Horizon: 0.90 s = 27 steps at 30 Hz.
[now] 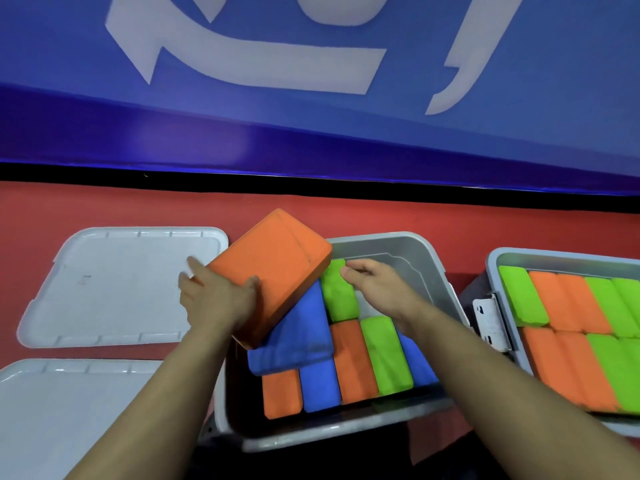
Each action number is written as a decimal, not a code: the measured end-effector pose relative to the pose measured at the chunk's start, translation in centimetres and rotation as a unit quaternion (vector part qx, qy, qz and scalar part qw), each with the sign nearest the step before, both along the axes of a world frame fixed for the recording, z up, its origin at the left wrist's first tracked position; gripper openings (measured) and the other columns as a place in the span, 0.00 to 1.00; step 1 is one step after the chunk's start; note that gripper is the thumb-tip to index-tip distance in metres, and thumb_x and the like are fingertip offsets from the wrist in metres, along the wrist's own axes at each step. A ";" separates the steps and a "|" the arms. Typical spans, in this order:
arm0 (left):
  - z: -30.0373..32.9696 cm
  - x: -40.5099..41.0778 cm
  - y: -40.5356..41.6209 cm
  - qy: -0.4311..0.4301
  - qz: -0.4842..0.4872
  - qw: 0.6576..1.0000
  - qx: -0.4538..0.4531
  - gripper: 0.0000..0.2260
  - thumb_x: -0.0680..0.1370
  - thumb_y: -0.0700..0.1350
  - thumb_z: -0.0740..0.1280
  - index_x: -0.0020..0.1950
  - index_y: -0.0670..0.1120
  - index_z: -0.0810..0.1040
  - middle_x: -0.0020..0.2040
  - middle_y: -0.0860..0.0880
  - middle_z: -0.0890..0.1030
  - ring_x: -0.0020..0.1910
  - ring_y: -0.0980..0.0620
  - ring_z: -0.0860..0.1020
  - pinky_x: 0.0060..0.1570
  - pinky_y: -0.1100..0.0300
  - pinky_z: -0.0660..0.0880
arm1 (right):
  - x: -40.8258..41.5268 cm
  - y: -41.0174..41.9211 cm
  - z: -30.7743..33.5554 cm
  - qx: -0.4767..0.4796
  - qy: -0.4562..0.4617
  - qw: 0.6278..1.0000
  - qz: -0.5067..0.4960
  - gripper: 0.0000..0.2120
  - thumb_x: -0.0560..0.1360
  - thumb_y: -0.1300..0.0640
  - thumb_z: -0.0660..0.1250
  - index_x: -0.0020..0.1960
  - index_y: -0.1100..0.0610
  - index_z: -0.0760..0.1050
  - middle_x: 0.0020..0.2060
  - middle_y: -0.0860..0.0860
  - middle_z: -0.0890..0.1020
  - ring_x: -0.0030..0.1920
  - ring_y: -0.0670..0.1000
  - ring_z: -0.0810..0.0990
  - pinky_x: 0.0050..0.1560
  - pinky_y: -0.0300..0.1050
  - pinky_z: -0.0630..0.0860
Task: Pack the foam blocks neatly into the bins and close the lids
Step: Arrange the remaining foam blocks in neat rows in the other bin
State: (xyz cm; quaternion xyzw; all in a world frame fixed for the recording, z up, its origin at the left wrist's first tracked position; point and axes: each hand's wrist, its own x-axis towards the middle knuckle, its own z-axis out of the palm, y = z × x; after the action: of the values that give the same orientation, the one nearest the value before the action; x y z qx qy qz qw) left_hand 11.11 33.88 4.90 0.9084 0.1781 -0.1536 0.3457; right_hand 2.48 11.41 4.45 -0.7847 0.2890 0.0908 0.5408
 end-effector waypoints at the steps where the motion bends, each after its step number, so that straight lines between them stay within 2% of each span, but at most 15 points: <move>1: -0.6 0.1 0.5 0.037 0.035 0.999 -0.008 0.53 0.73 0.58 0.75 0.83 0.42 0.43 0.82 0.37 0.51 0.79 0.35 0.56 0.76 0.41 0.59 | -0.7 0.4 0.5 -0.009 -0.021 1.000 0.003 0.25 0.78 0.43 0.68 0.72 0.53 0.73 0.67 0.48 0.78 0.67 0.47 0.76 0.72 0.50 0.70; 2: -1.0 0.1 1.0 0.083 0.059 0.994 -0.024 0.55 0.72 0.61 0.76 0.83 0.40 0.44 0.81 0.37 0.54 0.79 0.35 0.58 0.75 0.40 0.62 | -1.2 0.9 1.2 -0.032 -0.035 0.999 0.023 0.27 0.78 0.41 0.67 0.73 0.51 0.72 0.69 0.47 0.76 0.69 0.46 0.74 0.73 0.48 0.68; 4: -1.3 -0.4 1.7 0.151 0.083 0.977 -0.126 0.52 0.71 0.65 0.75 0.82 0.38 0.55 0.78 0.41 0.64 0.73 0.38 0.68 0.67 0.43 0.69 | -1.3 1.5 2.4 -0.108 -0.043 0.989 0.094 0.29 0.79 0.41 0.66 0.76 0.48 0.67 0.72 0.44 0.72 0.73 0.46 0.69 0.71 0.43 0.65; 6: -1.1 -1.1 1.7 0.156 0.103 0.957 -0.221 0.38 0.76 0.58 0.74 0.77 0.37 0.66 0.69 0.46 0.74 0.60 0.42 0.75 0.54 0.50 0.72 | -0.7 1.8 3.2 -0.146 -0.068 0.979 0.121 0.29 0.79 0.40 0.65 0.77 0.46 0.65 0.73 0.44 0.71 0.73 0.47 0.69 0.71 0.45 0.67; 7: -1.1 -1.2 1.5 0.148 0.103 0.955 -0.234 0.34 0.77 0.55 0.74 0.75 0.37 0.68 0.67 0.44 0.77 0.55 0.43 0.76 0.47 0.52 0.72 | -0.4 1.8 3.4 -0.154 -0.079 0.978 0.118 0.29 0.79 0.40 0.65 0.77 0.46 0.65 0.73 0.45 0.71 0.73 0.47 0.69 0.72 0.47 0.67; 9: -0.7 -1.5 0.4 0.122 0.107 0.957 -0.240 0.36 0.75 0.54 0.76 0.74 0.37 0.66 0.66 0.41 0.77 0.51 0.42 0.78 0.39 0.53 0.73 | 0.0 1.8 3.5 -0.171 -0.078 0.975 0.121 0.30 0.79 0.40 0.64 0.78 0.48 0.64 0.74 0.46 0.71 0.74 0.48 0.68 0.74 0.48 0.65; 10: -0.5 -1.4 -0.2 0.102 0.114 0.961 -0.229 0.41 0.72 0.57 0.78 0.74 0.38 0.64 0.67 0.38 0.76 0.52 0.40 0.79 0.43 0.50 0.77 | 0.0 1.8 3.5 -0.176 -0.066 0.974 0.125 0.30 0.79 0.40 0.64 0.78 0.48 0.64 0.74 0.46 0.70 0.74 0.48 0.68 0.74 0.46 0.64; 11: -0.1 -1.3 -0.9 0.083 0.110 0.970 -0.199 0.46 0.69 0.61 0.79 0.75 0.39 0.60 0.68 0.36 0.74 0.57 0.38 0.78 0.51 0.45 0.78 | 0.0 1.7 3.4 -0.177 -0.057 0.974 0.129 0.30 0.79 0.41 0.64 0.78 0.49 0.64 0.75 0.46 0.69 0.74 0.48 0.68 0.73 0.44 0.64; 13: 0.9 -1.4 -2.0 0.058 0.085 0.984 -0.143 0.53 0.66 0.65 0.79 0.77 0.40 0.55 0.71 0.34 0.66 0.67 0.34 0.72 0.64 0.42 0.73 | 0.0 1.8 3.8 -0.167 -0.066 0.976 0.127 0.28 0.80 0.42 0.65 0.77 0.49 0.66 0.74 0.46 0.71 0.72 0.48 0.70 0.71 0.42 0.65; 15: 1.9 -1.7 -3.2 0.014 0.052 0.988 -0.147 0.53 0.66 0.64 0.79 0.78 0.41 0.55 0.72 0.38 0.62 0.67 0.36 0.70 0.65 0.42 0.74 | 0.1 2.1 4.0 -0.144 -0.094 0.979 0.112 0.25 0.79 0.42 0.66 0.74 0.47 0.70 0.71 0.45 0.75 0.70 0.46 0.73 0.71 0.44 0.69; 18: 2.8 -2.4 -5.0 -0.036 -0.004 0.984 -0.175 0.46 0.66 0.64 0.79 0.75 0.44 0.63 0.69 0.43 0.64 0.61 0.44 0.72 0.62 0.48 0.75 | 0.2 2.0 4.0 -0.105 -0.125 0.983 0.078 0.21 0.78 0.41 0.66 0.69 0.46 0.75 0.65 0.44 0.79 0.66 0.43 0.76 0.69 0.47 0.72; 21: 3.4 -3.1 -6.4 -0.050 -0.058 0.970 -0.229 0.42 0.64 0.68 0.79 0.68 0.47 0.70 0.62 0.49 0.75 0.57 0.50 0.79 0.56 0.50 0.79 | 0.1 1.6 4.1 -0.080 -0.125 0.987 0.065 0.21 0.78 0.39 0.65 0.68 0.45 0.75 0.64 0.43 0.80 0.64 0.42 0.77 0.68 0.47 0.74; 24: 4.0 -3.8 -7.8 -0.040 -0.068 0.949 -0.304 0.29 0.73 0.59 0.76 0.68 0.49 0.70 0.56 0.54 0.81 0.50 0.57 0.82 0.46 0.59 0.79 | 0.1 1.1 4.2 -0.077 -0.116 0.989 0.044 0.33 0.73 0.28 0.62 0.71 0.45 0.72 0.66 0.42 0.78 0.66 0.43 0.76 0.69 0.49 0.73; 26: 4.3 -4.0 -8.4 -0.028 -0.069 0.932 -0.356 0.23 0.78 0.58 0.71 0.69 0.51 0.72 0.58 0.53 0.82 0.51 0.57 0.83 0.51 0.54 0.81 | 0.1 0.5 4.3 -0.069 -0.113 0.991 0.029 0.42 0.67 0.20 0.59 0.73 0.43 0.70 0.65 0.41 0.79 0.66 0.42 0.77 0.68 0.50 0.74; 27: 4.3 -4.0 -8.6 -0.027 -0.078 0.925 -0.372 0.21 0.79 0.58 0.69 0.69 0.53 0.73 0.59 0.55 0.82 0.53 0.57 0.83 0.56 0.51 0.81 | 0.1 0.1 4.5 -0.063 -0.117 0.991 0.025 0.43 0.66 0.19 0.59 0.73 0.41 0.69 0.64 0.41 0.80 0.65 0.42 0.78 0.67 0.51 0.75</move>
State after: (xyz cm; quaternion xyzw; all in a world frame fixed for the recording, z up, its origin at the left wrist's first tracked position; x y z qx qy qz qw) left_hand 7.14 25.26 9.24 0.7295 0.0271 -0.2110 0.6500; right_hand 2.60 11.48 8.92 -0.8295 0.2094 -0.0062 0.5178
